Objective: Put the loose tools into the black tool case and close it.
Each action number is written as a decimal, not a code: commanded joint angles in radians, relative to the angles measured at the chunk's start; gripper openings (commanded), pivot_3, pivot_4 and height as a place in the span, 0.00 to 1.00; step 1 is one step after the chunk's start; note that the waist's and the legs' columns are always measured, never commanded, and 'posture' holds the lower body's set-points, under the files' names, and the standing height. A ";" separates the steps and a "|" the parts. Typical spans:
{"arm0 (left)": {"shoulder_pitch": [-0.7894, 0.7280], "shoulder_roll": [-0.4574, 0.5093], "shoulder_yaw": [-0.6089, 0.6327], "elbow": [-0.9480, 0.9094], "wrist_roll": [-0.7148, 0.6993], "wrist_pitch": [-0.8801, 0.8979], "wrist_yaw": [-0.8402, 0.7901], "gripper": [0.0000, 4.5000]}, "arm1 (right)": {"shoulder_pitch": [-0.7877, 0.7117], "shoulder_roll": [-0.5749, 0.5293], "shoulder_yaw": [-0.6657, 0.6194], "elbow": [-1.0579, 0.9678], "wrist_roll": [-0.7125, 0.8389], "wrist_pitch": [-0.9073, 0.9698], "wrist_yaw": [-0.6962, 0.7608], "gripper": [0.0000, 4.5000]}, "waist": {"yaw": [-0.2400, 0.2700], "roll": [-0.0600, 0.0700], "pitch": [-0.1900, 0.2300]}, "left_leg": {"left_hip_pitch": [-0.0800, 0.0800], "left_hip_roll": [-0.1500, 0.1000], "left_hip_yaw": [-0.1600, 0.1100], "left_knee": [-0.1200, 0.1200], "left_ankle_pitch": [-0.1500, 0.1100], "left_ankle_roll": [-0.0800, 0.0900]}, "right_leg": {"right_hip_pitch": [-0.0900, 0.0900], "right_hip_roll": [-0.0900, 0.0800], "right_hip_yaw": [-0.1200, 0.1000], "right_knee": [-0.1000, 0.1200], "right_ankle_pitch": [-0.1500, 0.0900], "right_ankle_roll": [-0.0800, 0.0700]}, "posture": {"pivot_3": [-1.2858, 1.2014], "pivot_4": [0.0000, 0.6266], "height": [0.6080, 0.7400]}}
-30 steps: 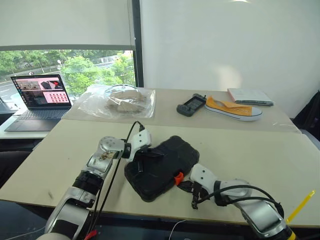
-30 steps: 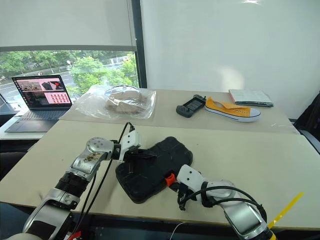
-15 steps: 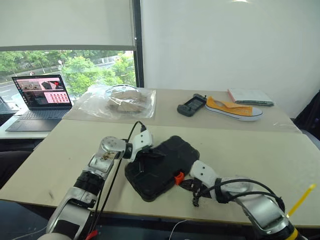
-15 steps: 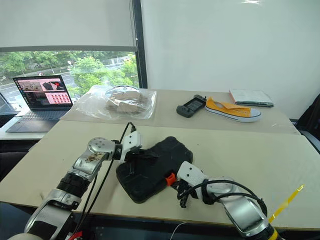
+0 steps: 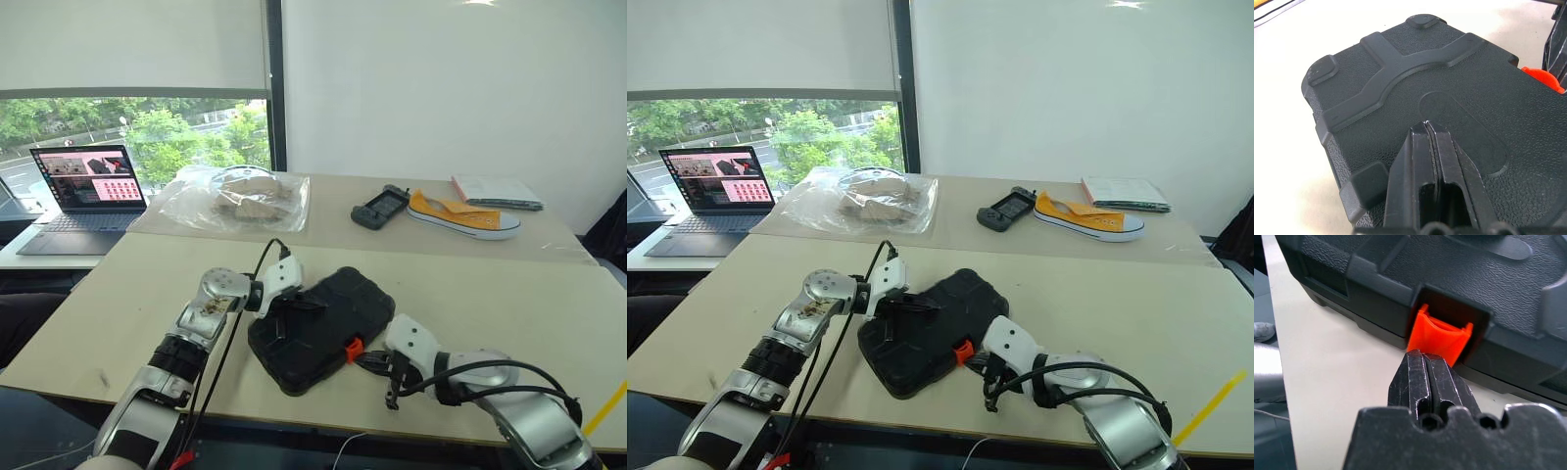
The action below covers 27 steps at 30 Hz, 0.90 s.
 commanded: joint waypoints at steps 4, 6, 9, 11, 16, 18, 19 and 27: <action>0.063 0.003 -0.095 0.081 0.071 0.047 -0.018 0.01 | -0.064 0.039 0.017 0.039 -0.018 -0.059 -0.027 0.00 | -0.004 0.000 0.000 | 0.000 0.001 0.000 0.000 0.000 0.000 | 0.000 -0.001 0.000 0.000 0.000 -0.001 | 0.52 0.24 1.00; 0.065 0.004 -0.095 0.079 0.070 0.050 -0.019 0.01 | -0.076 0.051 0.017 0.053 -0.022 -0.077 -0.032 0.00 | -0.004 0.000 0.000 | 0.000 0.001 0.000 0.000 0.000 0.000 | 0.000 -0.002 0.000 0.000 0.000 -0.001 | 0.52 0.24 1.00; 0.072 0.008 -0.098 0.075 0.071 0.056 -0.022 0.01 | -0.088 0.063 0.015 0.064 -0.025 -0.090 -0.034 0.00 | -0.005 0.000 0.000 | 0.000 0.001 0.000 0.000 0.000 0.000 | 0.000 -0.004 0.000 0.000 0.000 0.000 | 0.52 0.24 1.00; 0.079 0.012 -0.100 0.072 0.072 0.058 -0.023 0.01 | -0.090 0.065 0.013 0.062 -0.024 -0.094 -0.031 0.00 | -0.007 0.000 0.000 | 0.000 0.001 0.000 0.000 0.000 0.000 | 0.000 -0.004 0.000 0.000 0.000 0.000 | 0.52 0.24 1.00; 0.103 0.019 -0.080 0.064 0.057 0.030 -0.013 0.01 | -0.068 0.058 0.004 0.030 -0.010 -0.081 -0.024 0.00 | -0.010 0.000 0.000 | 0.000 0.001 0.000 0.000 0.000 0.000 | -0.001 -0.005 0.000 0.000 0.000 0.000 | 0.52 0.24 1.00; 0.127 0.022 -0.022 0.049 0.008 -0.031 -0.013 0.01 | -0.023 0.039 -0.020 0.009 -0.001 -0.089 -0.017 0.00 | -0.011 0.000 0.000 | 0.000 0.001 0.000 -0.001 0.000 -0.001 | -0.001 -0.005 0.000 0.000 0.000 0.000 | 0.52 0.24 1.00; 0.141 0.024 0.023 0.029 -0.033 -0.052 -0.015 0.01 | 0.010 0.027 -0.044 -0.003 0.009 -0.102 -0.010 0.00 | -0.011 0.001 0.000 | -0.001 0.001 0.000 -0.001 0.000 -0.001 | -0.002 -0.005 0.000 0.000 0.000 0.000 | 0.52 0.24 1.00; 0.302 0.224 0.334 -0.133 -0.248 -0.120 -0.067 0.41 | 0.361 -0.011 -0.412 0.014 0.133 -0.425 0.119 0.44 | -0.025 0.002 0.003 | 0.000 0.003 0.000 -0.018 0.007 -0.016 | -0.004 0.002 0.000 -0.011 0.001 -0.005 | 0.52 0.24 1.00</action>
